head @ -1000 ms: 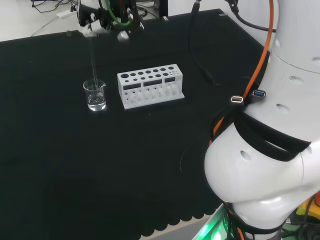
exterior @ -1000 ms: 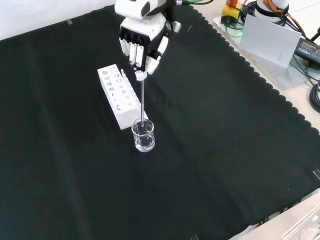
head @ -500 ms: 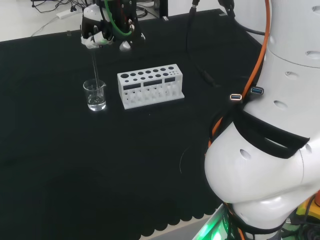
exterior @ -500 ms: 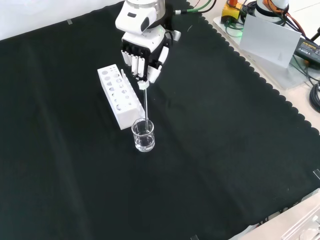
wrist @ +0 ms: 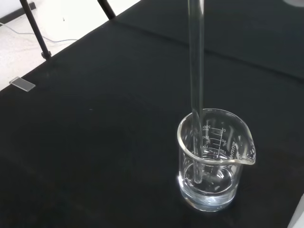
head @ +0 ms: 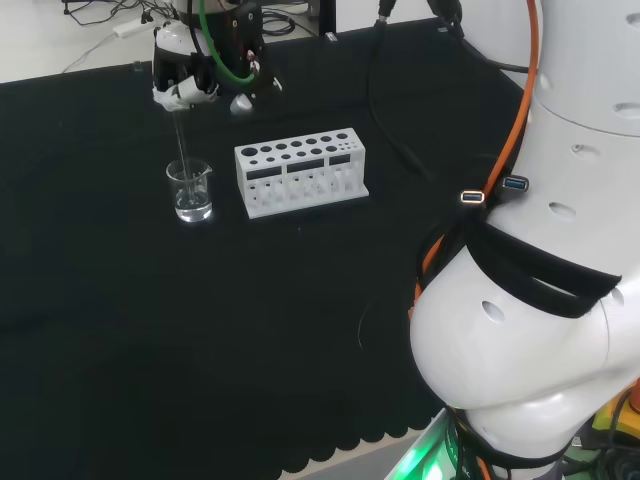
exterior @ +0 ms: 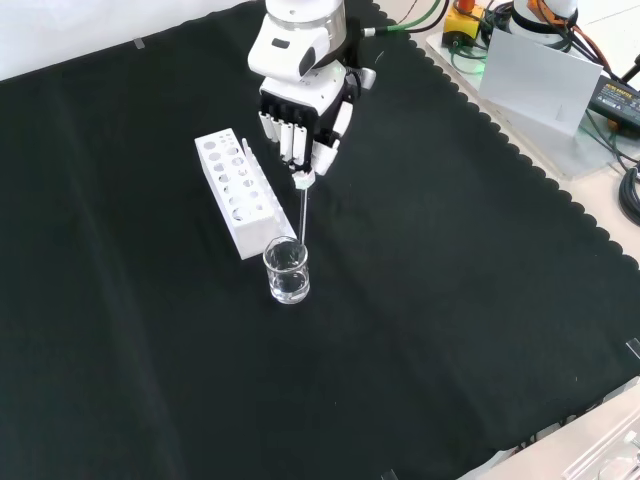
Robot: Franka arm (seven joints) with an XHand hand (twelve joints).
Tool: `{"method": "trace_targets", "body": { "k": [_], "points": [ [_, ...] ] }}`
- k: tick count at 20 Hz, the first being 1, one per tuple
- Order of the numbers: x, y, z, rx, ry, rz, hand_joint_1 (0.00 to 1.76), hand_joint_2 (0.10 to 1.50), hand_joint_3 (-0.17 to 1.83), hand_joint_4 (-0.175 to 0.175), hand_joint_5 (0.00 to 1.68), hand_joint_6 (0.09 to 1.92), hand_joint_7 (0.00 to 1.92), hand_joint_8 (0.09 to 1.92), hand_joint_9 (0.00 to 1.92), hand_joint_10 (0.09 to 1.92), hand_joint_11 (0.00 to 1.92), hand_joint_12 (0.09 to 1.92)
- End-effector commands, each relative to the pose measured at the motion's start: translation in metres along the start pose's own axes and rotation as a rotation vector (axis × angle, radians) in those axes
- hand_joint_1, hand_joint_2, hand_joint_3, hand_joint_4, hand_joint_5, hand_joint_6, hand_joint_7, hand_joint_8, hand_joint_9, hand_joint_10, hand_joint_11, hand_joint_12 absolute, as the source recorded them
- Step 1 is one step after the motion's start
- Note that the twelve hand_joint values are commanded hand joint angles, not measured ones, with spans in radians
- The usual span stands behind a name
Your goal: Stir in the beaker to the left of the white test tube rack with the glass rod.
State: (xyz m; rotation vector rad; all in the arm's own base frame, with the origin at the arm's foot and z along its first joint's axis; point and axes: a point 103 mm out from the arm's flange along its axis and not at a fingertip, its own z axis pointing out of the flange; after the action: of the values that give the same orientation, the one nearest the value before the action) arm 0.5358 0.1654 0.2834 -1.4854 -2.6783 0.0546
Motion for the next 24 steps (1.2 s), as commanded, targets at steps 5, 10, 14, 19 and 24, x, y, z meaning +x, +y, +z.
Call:
{"method": "trace_targets", "body": {
  "k": [5,10,14,19,24],
  "points": [
    [0.001,0.028,0.009,0.018,0.003,-0.013,1.31,1.10,-0.17,-0.175,1.31,0.16,1.19,0.98,1.65,0.68,1.60,0.68],
    [-0.017,0.035,0.008,0.020,0.004,0.000,1.31,1.10,-0.17,-0.175,1.31,0.15,1.19,0.98,1.65,0.68,1.60,0.68],
    [-0.037,0.031,0.008,0.015,0.011,0.030,1.31,1.10,-0.17,-0.175,1.31,0.15,1.19,0.98,1.65,0.68,1.60,0.69],
    [-0.048,0.019,0.001,0.029,0.001,0.067,1.31,1.10,-0.17,-0.175,1.31,0.15,1.20,0.97,1.65,0.68,1.60,0.69],
    [-0.049,0.011,0.010,0.021,0.011,0.050,1.31,1.10,-0.17,-0.175,1.31,0.16,1.20,0.97,1.65,0.68,1.60,0.69]
  ]
}}
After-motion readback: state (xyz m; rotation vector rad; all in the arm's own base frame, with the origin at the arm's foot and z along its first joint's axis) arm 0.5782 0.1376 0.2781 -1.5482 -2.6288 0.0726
